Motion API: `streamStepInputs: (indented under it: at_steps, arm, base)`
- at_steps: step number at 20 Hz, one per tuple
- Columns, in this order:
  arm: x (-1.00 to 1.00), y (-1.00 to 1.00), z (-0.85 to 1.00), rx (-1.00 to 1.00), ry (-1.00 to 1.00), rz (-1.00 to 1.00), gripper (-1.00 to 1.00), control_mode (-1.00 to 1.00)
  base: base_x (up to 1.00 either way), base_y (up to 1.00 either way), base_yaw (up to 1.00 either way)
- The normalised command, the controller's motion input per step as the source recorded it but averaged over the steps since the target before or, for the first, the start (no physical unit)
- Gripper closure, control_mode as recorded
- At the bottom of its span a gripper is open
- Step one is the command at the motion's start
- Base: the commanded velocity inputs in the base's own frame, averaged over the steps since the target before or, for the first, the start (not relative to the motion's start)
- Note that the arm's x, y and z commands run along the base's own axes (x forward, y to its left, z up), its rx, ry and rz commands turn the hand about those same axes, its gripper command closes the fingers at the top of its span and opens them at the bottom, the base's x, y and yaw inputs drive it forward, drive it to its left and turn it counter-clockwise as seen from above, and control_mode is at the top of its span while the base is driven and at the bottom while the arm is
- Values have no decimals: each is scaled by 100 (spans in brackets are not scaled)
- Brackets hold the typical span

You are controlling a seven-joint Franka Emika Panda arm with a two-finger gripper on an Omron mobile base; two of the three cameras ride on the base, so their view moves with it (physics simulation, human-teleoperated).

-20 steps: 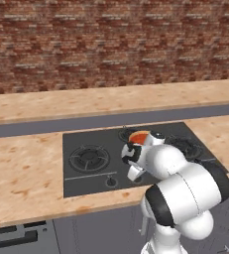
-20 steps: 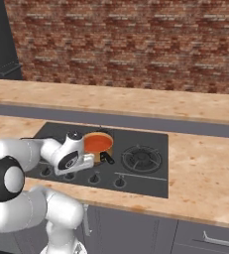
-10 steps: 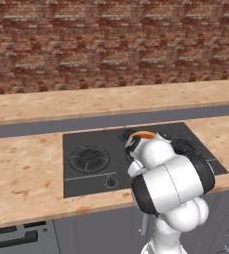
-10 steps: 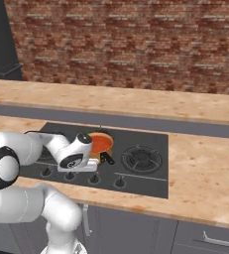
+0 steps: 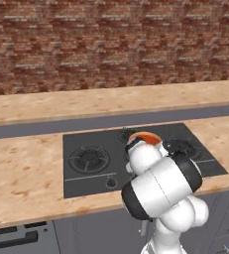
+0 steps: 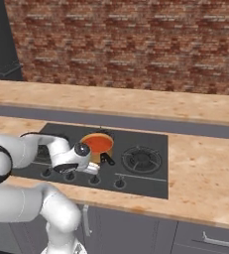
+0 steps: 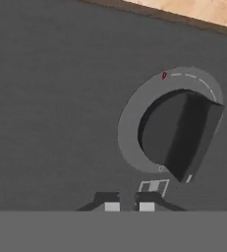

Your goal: Wait until the marinara sauce is simmered to a deep red color and then turn off the stove.

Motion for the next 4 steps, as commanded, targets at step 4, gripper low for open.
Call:
streamStepInputs:
  at_steps: [4]
  arm:
    - [-5, 8, -84, 0, -1, -100, 100, -100]
  base:
    - [0, 0, 0]
